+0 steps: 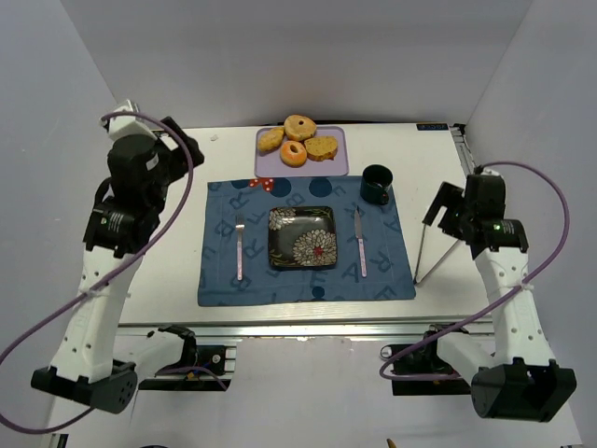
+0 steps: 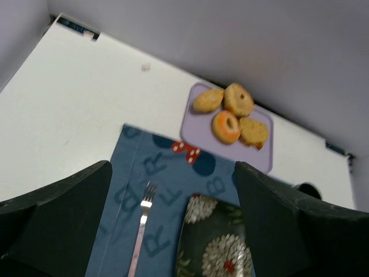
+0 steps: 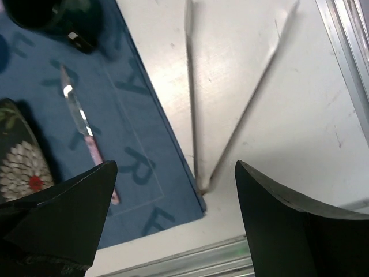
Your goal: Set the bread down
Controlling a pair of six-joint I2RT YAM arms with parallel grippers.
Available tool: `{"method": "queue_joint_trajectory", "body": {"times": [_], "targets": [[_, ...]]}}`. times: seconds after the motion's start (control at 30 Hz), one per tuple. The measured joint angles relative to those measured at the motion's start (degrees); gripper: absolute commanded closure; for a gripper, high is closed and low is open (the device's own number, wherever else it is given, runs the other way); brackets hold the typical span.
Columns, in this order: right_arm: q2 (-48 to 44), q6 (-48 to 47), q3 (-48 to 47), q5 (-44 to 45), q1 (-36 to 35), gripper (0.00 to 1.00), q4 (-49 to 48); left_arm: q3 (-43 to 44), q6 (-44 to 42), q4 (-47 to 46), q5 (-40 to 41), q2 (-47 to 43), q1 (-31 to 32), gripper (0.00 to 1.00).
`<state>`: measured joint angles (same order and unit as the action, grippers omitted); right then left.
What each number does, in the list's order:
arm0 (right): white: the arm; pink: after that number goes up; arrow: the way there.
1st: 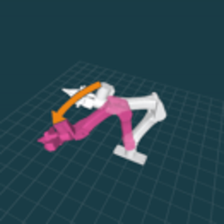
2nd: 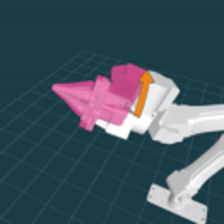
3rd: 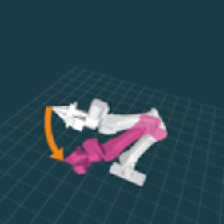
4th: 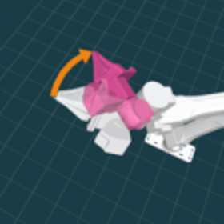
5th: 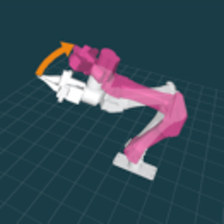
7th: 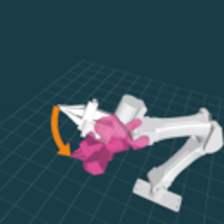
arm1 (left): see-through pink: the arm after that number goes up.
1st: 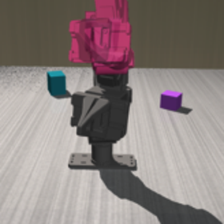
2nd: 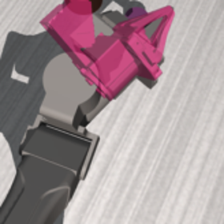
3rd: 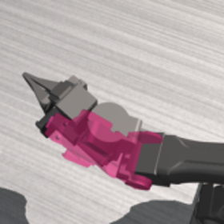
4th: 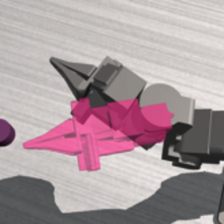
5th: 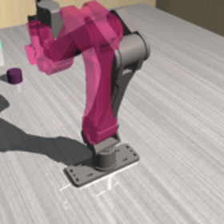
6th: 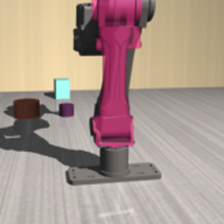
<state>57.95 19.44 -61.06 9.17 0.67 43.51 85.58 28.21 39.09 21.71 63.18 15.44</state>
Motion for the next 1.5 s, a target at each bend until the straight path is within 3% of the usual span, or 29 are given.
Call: {"method": "queue_joint_trajectory", "body": {"times": [0.17, 0.4, 0.6, 1.03, 1.23, 1.37, 1.5], "targets": [[-2.99, -0.61, 7.48, 1.11, 0.0, 0.11, -0.13, -5.9, 0.35, 5.29, -0.28, -0.79, 0.0, 0.02], [7.43, -0.42, 15.82, 0.46, 0.07, 0.11, -6.14, -10.05, 0.13, 11.26, -1.42, 2.36, 0.0, 0.02], [17.33, -0.61, 16.52, -0.63, 0.72, 0.11, -11.52, -9.29, -0.37, 12.81, -0.76, 0.46, 0.0, 0.02], [28.24, 0.52, 15.45, -1.4, 3.82, 0.11, -17.35, -7.13, -1.75, 15.63, 3.04, 0.31, 0.0, 0.02], [30.42, 1.53, 13.4, -0.35, 4.0, 0.19, -15.76, -7.08, -1.81, 16.11, 3.37, 0.94, 0.0, 0.02], [31.26, 2.49, 12.7, 0.42, 4.52, 0.43, -15.28, -7.08, -1.81, 16.22, 3.39, 1.57, 0.0, 0.02], [31.58, 2.93, 12.17, 0.74, 4.9, 0.53, -15.47, -7.08, -1.79, 16.24, 3.41, 1.99, 0.0, 0.02]]}}
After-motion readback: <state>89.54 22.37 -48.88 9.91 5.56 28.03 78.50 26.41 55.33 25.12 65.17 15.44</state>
